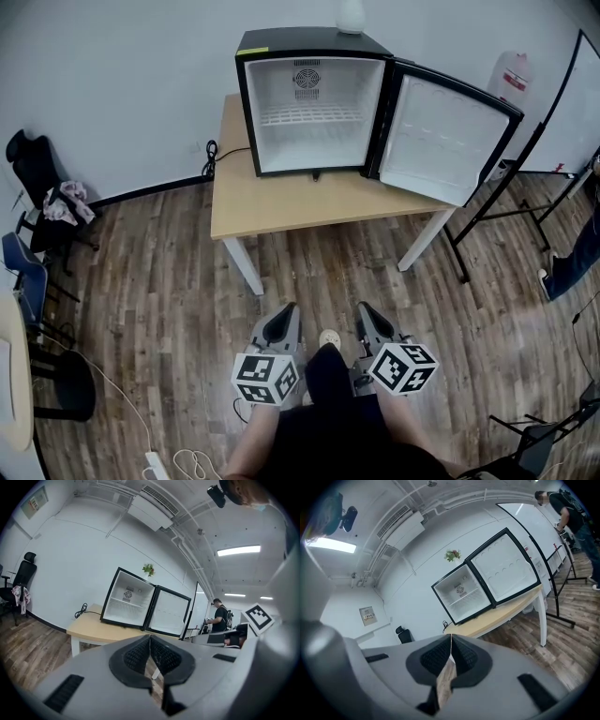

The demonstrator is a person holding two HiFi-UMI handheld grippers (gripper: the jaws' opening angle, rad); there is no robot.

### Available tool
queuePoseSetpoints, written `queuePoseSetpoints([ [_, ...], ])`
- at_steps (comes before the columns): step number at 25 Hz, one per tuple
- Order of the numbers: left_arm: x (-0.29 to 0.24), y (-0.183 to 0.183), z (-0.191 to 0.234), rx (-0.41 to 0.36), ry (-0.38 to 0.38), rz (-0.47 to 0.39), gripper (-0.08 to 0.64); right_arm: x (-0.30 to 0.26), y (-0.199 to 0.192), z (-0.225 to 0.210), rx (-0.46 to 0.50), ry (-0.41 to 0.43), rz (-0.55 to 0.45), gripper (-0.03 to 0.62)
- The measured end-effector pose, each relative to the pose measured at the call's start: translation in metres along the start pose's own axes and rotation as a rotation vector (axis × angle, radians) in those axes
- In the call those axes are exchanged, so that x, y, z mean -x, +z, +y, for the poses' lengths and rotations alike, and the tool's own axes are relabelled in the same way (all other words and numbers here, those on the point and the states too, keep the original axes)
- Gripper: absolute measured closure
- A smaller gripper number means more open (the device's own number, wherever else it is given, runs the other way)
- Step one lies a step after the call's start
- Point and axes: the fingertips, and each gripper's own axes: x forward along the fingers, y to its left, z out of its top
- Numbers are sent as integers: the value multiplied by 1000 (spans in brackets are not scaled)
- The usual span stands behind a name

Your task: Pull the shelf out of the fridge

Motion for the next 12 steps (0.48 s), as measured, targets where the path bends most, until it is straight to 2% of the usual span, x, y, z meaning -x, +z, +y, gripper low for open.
queuePoseSetpoints([
  [12, -78, 30, 24, 0, 21, -10, 555, -67, 50, -33, 29, 8, 2, 600],
])
